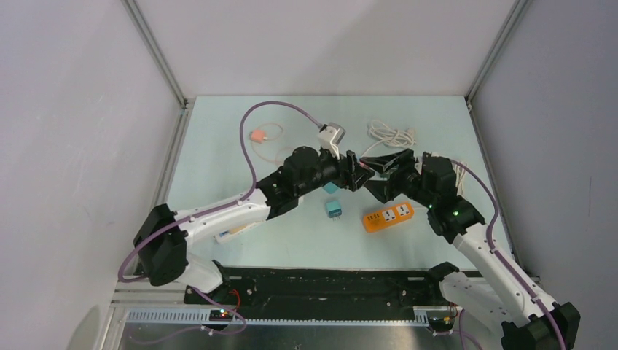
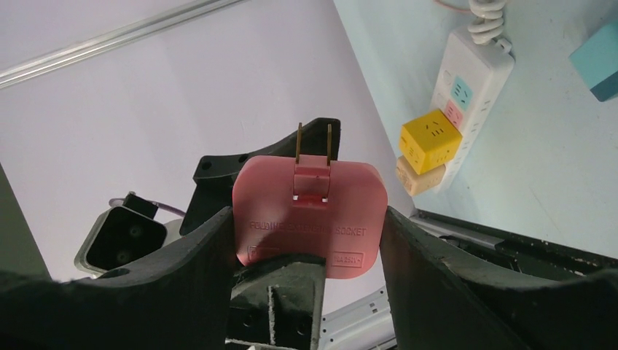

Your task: Insert the plug

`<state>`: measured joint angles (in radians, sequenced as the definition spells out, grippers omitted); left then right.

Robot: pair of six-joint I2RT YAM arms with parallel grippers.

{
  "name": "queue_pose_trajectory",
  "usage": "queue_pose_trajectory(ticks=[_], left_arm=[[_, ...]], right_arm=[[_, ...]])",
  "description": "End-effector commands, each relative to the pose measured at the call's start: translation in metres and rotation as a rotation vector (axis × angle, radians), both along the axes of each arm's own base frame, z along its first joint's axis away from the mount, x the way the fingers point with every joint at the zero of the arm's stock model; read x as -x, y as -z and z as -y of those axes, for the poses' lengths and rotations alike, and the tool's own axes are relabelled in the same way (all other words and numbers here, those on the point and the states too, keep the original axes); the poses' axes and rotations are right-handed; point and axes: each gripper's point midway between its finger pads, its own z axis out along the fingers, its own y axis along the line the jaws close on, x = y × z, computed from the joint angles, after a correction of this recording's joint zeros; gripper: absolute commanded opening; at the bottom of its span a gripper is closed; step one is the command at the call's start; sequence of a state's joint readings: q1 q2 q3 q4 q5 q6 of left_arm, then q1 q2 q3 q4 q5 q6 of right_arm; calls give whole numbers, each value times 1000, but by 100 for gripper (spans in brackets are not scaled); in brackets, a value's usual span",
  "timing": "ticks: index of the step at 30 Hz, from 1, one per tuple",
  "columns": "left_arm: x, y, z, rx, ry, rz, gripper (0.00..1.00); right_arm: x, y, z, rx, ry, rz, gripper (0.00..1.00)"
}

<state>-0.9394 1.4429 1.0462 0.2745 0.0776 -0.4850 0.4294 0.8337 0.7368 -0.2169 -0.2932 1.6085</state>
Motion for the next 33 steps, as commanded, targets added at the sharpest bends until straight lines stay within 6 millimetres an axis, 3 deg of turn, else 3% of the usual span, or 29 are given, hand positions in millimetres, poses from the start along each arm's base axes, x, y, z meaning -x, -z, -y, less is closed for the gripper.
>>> queue_pose_trajectory(ticks=[1, 7, 10, 13, 16, 18, 21, 23, 24, 26, 28, 33], left_arm=[[-17, -7, 0, -41, -115, 51, 71], [-18, -1, -3, -78, -151, 44, 50], [-18, 3, -8, -99, -179, 43, 50], [-15, 5, -13, -107, -213, 37, 57], [-10, 4, -16, -88, -225, 17, 55], [-10, 6, -15, -85, -230, 5, 49], [-12, 10, -15, -92, -237, -1, 29], [-12, 10, -15, -97, -237, 0, 15], [-12, 10, -15, -99, -235, 1, 6], [-12, 11, -16, -118, -235, 11, 1], [-13, 14, -20, -155, -237, 31, 0], [-14, 29, -39, -330, -207, 93, 0]], right_arm=[[-6, -18, -1, -36, 38, 52, 29], [-9, -11, 1, -19, 65, 36, 29], [-12, -5, 3, -4, 85, 17, 29], [-14, -1, 4, 6, 96, 5, 28], [-15, 2, 2, 10, 96, -4, 28], [-15, 1, 1, 8, 93, -1, 28], [-15, 2, 0, 11, 90, 0, 31], [-15, 3, 1, 18, 90, 2, 45], [-15, 3, 1, 25, 89, 7, 60], [-14, 3, 4, 38, 96, 18, 84], [-13, 1, 7, 51, 102, 39, 96], [-9, -3, 27, 97, 136, 85, 99]])
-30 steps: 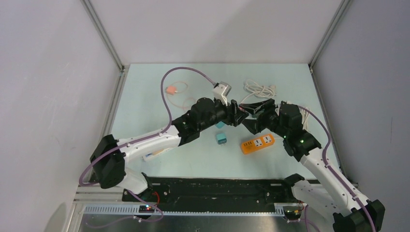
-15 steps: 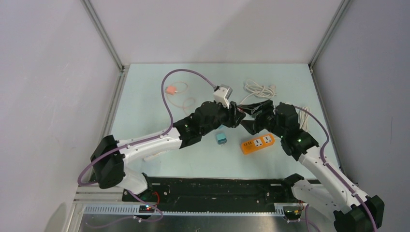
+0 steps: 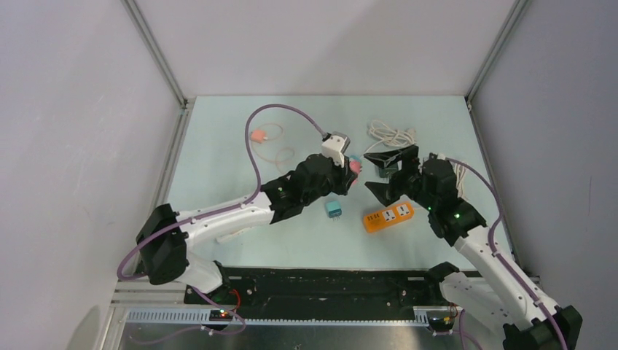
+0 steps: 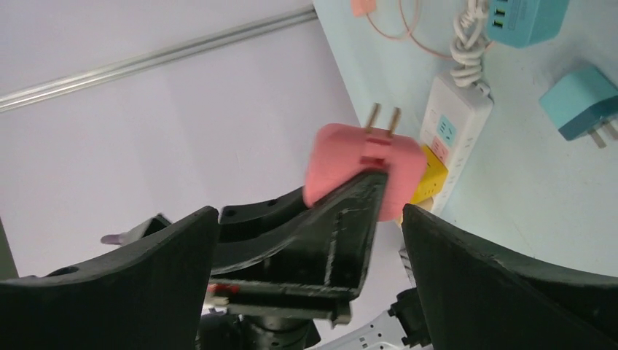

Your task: Insert the plug

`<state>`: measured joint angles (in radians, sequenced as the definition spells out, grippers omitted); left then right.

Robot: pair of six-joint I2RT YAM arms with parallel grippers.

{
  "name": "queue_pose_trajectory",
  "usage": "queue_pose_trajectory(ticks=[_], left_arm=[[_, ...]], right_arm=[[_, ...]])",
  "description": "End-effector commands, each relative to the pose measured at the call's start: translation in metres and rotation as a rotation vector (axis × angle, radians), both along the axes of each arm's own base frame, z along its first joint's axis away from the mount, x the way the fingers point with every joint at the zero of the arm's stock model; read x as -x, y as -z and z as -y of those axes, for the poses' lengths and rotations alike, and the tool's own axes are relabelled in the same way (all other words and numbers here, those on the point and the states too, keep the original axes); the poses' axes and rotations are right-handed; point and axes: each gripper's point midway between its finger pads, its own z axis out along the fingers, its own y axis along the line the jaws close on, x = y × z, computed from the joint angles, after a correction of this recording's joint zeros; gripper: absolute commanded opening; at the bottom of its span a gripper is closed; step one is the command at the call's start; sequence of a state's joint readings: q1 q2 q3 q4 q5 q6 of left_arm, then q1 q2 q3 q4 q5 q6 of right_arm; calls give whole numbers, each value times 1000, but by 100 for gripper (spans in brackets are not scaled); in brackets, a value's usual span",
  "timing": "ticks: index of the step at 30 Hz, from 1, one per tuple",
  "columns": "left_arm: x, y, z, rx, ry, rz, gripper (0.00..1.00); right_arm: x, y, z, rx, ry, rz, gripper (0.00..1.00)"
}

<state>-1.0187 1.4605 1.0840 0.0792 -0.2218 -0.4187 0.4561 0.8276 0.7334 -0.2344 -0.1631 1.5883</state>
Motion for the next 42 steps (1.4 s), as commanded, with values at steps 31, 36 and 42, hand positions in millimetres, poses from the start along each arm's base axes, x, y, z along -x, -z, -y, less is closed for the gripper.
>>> queue_pose_trajectory(ticks=[31, 36, 42], left_arm=[[-14, 52, -181, -1071, 620, -116, 0], [-10, 68, -180, -981, 619, -322, 0], [-13, 78, -188, -963, 597, -386, 0]], right_arm=[[25, 72, 94, 416, 15, 11, 97], [21, 72, 97, 410, 19, 11, 97], [18, 77, 97, 406, 6, -10, 96]])
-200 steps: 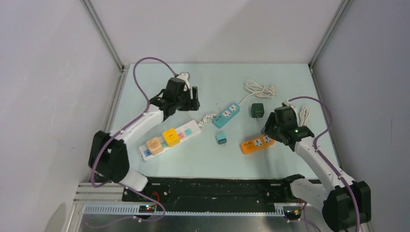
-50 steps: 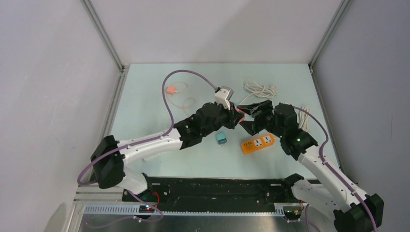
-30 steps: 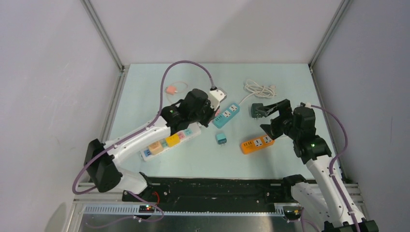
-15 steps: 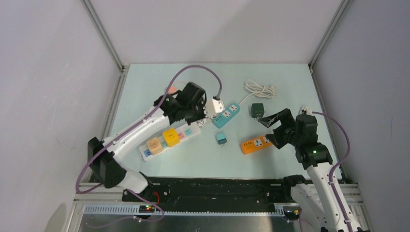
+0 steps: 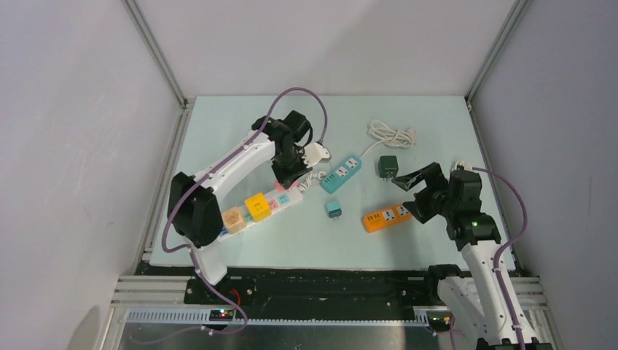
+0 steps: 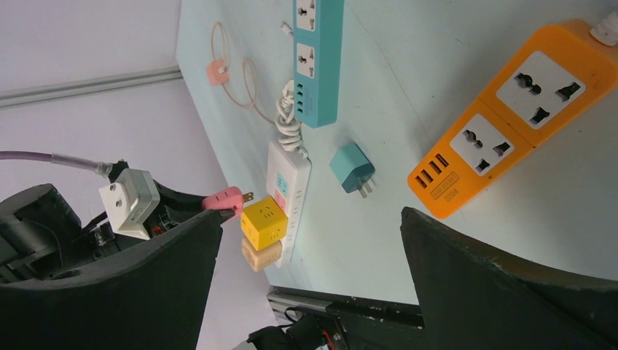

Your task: Insert the plug

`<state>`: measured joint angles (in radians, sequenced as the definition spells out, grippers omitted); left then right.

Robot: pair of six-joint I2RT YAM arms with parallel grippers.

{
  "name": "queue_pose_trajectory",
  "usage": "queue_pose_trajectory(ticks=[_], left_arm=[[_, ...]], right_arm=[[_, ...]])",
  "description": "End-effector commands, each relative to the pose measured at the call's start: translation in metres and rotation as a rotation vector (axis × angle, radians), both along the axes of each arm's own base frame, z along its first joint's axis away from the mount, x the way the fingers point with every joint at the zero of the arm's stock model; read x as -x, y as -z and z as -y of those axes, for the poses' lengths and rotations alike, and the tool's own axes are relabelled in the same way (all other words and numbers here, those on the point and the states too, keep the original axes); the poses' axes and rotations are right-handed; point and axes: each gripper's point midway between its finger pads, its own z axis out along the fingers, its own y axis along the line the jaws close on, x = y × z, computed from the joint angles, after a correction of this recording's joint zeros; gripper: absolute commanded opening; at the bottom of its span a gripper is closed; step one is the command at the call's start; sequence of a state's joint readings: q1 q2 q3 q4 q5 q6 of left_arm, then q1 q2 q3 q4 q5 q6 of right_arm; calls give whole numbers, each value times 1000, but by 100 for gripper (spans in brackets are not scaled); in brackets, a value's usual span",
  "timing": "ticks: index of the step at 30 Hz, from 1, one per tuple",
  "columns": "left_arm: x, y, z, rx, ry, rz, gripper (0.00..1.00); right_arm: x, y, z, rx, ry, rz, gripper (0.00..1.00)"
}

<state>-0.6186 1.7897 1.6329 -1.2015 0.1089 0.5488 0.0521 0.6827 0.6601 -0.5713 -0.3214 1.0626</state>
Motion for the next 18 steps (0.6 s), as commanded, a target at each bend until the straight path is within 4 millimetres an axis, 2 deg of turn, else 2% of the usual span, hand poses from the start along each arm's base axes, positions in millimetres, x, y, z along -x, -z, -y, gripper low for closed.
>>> queue_pose_trajectory(ticks=[1, 8, 18], left_arm=[[8, -12, -3, 39, -42, -38, 0], [6, 23, -18, -43, -76, -110, 0], [-12, 37, -31, -101, -106, -60, 0]], right_arm=[[-4, -2, -3, -2, -31, 18, 96], [-12, 3, -1, -8, -19, 0, 95], [-14, 9, 0, -14, -10, -19, 94]])
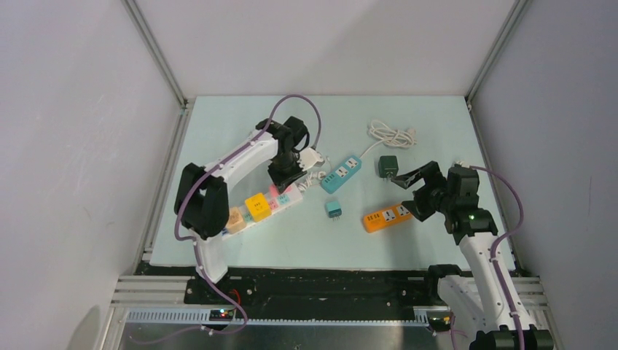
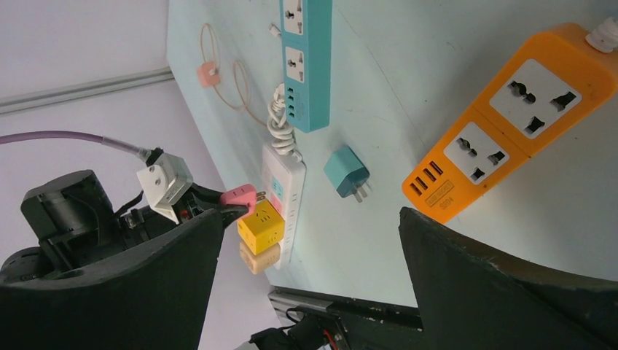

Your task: Insert the plug

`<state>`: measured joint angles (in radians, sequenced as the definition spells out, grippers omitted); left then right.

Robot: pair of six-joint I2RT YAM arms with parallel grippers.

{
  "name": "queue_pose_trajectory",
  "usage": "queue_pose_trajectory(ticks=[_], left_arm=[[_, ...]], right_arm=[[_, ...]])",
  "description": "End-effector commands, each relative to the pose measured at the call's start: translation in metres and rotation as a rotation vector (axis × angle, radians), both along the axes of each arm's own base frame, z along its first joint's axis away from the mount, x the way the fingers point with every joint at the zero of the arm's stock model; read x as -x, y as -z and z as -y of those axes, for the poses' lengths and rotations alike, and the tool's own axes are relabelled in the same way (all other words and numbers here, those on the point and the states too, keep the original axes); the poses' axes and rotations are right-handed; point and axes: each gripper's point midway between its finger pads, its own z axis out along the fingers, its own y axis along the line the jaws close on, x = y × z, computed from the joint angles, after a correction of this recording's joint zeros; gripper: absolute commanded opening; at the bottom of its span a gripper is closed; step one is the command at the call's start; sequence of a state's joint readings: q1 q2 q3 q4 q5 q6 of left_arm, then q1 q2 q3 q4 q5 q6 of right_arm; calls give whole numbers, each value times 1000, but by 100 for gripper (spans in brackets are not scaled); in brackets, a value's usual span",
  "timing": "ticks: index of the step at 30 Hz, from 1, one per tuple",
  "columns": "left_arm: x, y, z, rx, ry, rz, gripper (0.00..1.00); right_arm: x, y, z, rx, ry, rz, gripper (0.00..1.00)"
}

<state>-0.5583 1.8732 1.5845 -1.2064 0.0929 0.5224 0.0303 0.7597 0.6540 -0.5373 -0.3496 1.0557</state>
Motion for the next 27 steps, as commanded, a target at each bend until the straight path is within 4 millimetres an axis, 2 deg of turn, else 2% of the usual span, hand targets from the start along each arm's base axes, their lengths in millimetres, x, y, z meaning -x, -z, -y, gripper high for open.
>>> queue_pose_trajectory(ticks=[1, 4, 16, 27], left_arm=[[-12, 1, -6, -27, -18, 49, 0], [-14, 8, -10, -57, -24, 43, 0], [-9, 18, 0, -12, -20, -2, 0], [-13, 27, -3, -44, -22, -4, 0]], right_arm=[[-4, -2, 0, -6, -5, 24, 94], [-5, -1, -1, -11, -7, 23, 93], [-3, -1, 0, -9, -1, 19, 92], [-3, 1, 2, -2, 11, 9, 91]])
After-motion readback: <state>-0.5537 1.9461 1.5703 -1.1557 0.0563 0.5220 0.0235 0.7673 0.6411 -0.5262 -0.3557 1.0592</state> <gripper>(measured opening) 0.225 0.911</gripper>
